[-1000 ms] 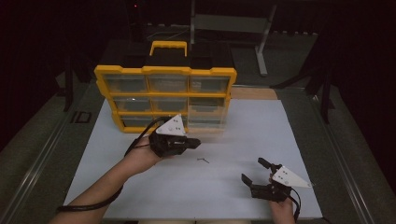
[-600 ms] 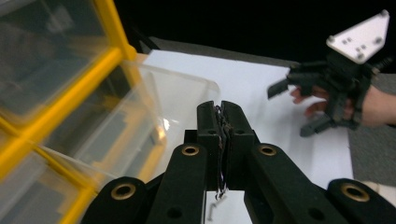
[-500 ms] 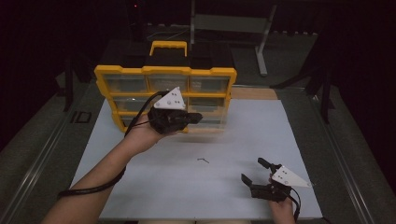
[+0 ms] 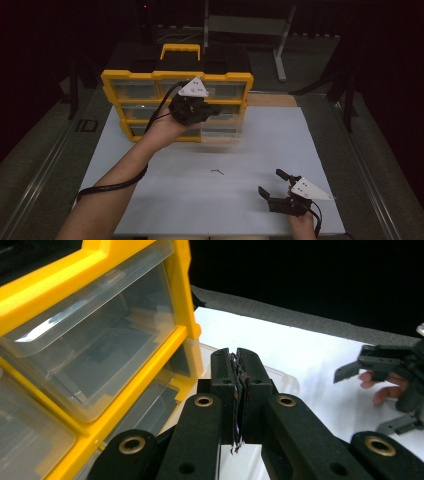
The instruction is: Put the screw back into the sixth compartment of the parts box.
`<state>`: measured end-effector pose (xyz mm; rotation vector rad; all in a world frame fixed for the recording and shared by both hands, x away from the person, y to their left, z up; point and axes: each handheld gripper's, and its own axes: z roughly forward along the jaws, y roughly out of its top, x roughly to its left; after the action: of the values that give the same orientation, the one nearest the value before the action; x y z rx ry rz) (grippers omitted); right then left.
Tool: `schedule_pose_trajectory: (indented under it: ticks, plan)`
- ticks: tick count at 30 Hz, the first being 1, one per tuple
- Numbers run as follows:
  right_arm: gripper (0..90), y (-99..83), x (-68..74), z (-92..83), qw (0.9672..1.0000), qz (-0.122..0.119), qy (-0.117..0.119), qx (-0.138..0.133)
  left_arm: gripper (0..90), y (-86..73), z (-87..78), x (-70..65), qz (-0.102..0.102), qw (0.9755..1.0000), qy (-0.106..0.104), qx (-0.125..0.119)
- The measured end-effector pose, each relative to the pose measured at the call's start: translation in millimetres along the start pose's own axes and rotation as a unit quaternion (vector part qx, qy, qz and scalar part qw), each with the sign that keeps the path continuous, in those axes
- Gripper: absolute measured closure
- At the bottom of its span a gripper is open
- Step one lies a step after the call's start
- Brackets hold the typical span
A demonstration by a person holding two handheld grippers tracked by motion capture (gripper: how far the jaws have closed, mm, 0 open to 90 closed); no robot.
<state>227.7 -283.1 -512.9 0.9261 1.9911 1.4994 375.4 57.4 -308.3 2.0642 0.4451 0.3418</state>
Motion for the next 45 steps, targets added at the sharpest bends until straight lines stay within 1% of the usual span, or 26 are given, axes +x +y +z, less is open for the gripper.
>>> schedule_pose_trajectory:
  ticks: [1,2,4,7,13,14,15,19,21,22,24,26,27,29,30,34,37,39,40,41,44,45]
  plan:
    - [10.6,0.1,0.0,0.0,1.0000,0.000,0.000,0.000,88.5,-0.6,3.0,1.3,-0.005,1.0000,0.000,0.000]
    - [10.6,0.1,0.0,-0.1,1.0000,0.000,0.000,0.000,88.5,-1.6,6.6,2.9,-0.005,1.0000,0.003,0.004]
    - [10.6,0.0,-0.2,-0.3,1.0000,0.001,0.000,0.000,88.5,-3.3,11.1,5.1,-0.012,0.9999,0.001,0.008]
    - [10.6,-0.1,-0.7,-0.7,1.0000,0.003,-0.001,-0.001,88.5,-6.4,16.8,7.1,-0.013,0.9998,0.002,0.018]
    - [10.6,-0.5,-0.8,0.4,1.0000,-0.001,0.001,0.002,88.4,-10.3,25.5,7.2,-0.015,0.9992,-0.001,0.036]
    - [10.6,-0.4,-0.6,0.5,1.0000,-0.001,0.002,0.002,88.4,-11.2,27.5,6.8,-0.018,0.9990,-0.001,0.041]
    - [10.6,-0.3,-0.4,0.6,1.0000,-0.001,0.002,0.001,88.4,-11.7,28.6,7.0,-0.015,0.9989,-0.002,0.045]
    - [10.6,-0.5,-0.7,0.8,1.0000,-0.001,0.003,0.002,88.4,-15.6,34.0,7.8,-0.022,0.9979,-0.003,0.060]
    - [10.6,-0.3,-0.6,0.6,1.0000,0.000,0.004,0.001,88.4,-18.1,36.7,7.4,-0.027,0.9977,-0.004,0.062]
    - [10.6,-0.3,-0.5,0.5,1.0000,0.001,0.004,0.001,88.4,-19.3,37.9,7.5,-0.025,0.9975,-0.004,0.067]
    - [10.6,-0.3,-0.7,0.4,1.0000,0.002,0.003,0.001,88.4,-21.4,40.2,7.8,-0.028,0.9967,-0.009,0.076]
    - [10.6,-0.5,-1.2,0.6,1.0000,0.003,0.003,0.001,88.3,-22.7,43.0,7.3,-0.026,0.9958,-0.007,0.087]
    - [10.6,-0.7,-1.2,0.7,1.0000,0.004,0.003,0.001,88.3,-23.1,44.0,7.3,-0.025,0.9956,-0.009,0.090]
    - [10.6,-0.7,-1.1,1.0,1.0000,0.003,0.003,0.002,88.3,-22.1,44.3,7.4,-0.026,0.9953,-0.006,0.093]
    - [10.6,-0.7,-1.0,1.0,1.0000,0.003,0.003,0.002,88.2,-21.5,44.9,7.7,-0.029,0.9948,-0.009,0.097]
    - [10.6,-0.8,-0.9,1.3,1.0000,0.002,0.004,0.004,88.2,-19.7,46.2,6.4,-0.023,0.9935,-0.003,0.111]
    - [10.6,-0.8,-1.3,1.0,1.0000,0.003,0.003,0.003,88.2,-18.7,46.7,6.6,-0.023,0.9923,-0.001,0.122]
    - [10.6,-0.7,-1.2,0.7,1.0000,0.003,0.003,0.004,88.2,-18.4,46.5,6.8,-0.022,0.9910,0.004,0.132]
    - [10.6,-0.7,-1.2,0.7,1.0000,0.002,0.003,0.004,88.1,-18.8,46.5,6.8,-0.024,0.9906,0.003,0.135]
    - [10.6,-0.6,-1.2,0.5,1.0000,0.002,0.003,0.004,88.1,-19.3,46.4,6.4,-0.021,0.9903,0.005,0.137]
    - [10.6,-0.6,-1.5,0.3,1.0000,0.002,0.002,0.004,88.0,-21.2,46.8,6.8,-0.022,0.9890,0.010,0.146]
    - [10.6,-0.7,-1.6,0.4,1.0000,0.002,0.002,0.004,87.5,-21.9,47.0,7.2,-0.023,0.9888,0.008,0.147]
